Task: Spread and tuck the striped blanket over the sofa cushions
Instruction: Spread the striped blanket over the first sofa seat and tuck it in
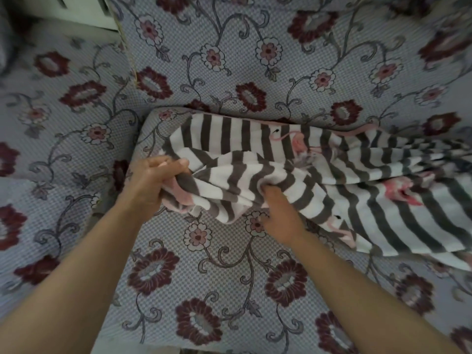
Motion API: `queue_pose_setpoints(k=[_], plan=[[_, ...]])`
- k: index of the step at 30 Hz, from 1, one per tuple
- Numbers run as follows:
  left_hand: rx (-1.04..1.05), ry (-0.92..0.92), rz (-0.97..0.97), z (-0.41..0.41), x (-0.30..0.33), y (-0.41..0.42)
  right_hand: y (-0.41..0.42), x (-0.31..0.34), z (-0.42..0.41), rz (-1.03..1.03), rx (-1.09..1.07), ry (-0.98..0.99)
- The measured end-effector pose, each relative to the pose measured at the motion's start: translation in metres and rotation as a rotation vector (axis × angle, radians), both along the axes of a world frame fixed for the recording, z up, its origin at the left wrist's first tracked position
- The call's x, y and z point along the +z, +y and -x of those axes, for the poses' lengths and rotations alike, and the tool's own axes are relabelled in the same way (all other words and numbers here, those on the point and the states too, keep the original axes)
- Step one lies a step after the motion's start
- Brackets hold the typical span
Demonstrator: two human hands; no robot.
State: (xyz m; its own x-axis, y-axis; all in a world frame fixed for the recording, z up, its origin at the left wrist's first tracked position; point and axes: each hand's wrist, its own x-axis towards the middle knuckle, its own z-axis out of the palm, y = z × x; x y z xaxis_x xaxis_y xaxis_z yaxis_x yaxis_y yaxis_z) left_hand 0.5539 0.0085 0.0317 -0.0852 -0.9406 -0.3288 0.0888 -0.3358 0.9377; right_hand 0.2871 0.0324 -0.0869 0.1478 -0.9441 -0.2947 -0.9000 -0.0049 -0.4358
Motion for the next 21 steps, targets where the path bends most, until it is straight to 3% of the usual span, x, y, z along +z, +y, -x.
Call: queue_pose_setpoints(k=[3,8,10,12,14,16,19,21], plan=[[0.049,-0.015,-0.011,0.003,0.0,-0.001,-0.005,-0.018,-0.006,0.091,-0.086,0.067],[0.21,-0.206,0.015,-0.018,0.002,-0.008,-0.017,0.028,-0.001,0.35,-0.238,-0.108],[0.26,-0.255,0.054,-0.027,0.012,-0.011,-0.016,0.07,0.0,0.285,-0.193,-0.275],[0.242,-0.353,0.117,-0.038,0.027,-0.012,-0.014,0.116,-0.008,0.003,-0.197,-0.585],[0.128,-0.569,0.185,-0.057,0.039,-0.014,-0.003,0.149,-0.022,-0.383,-0.176,-0.83],[-0.156,-0.894,0.169,-0.08,0.044,-0.008,0.016,0.152,-0.037,-0.609,-0.119,-0.839],[-0.604,-1.38,0.048,-0.104,0.027,0.017,0.054,0.124,-0.066,-0.72,-0.026,-0.724],[-0.769,-1.589,0.056,-0.107,0.002,0.04,0.075,0.097,-0.084,-0.692,0.01,-0.622]])
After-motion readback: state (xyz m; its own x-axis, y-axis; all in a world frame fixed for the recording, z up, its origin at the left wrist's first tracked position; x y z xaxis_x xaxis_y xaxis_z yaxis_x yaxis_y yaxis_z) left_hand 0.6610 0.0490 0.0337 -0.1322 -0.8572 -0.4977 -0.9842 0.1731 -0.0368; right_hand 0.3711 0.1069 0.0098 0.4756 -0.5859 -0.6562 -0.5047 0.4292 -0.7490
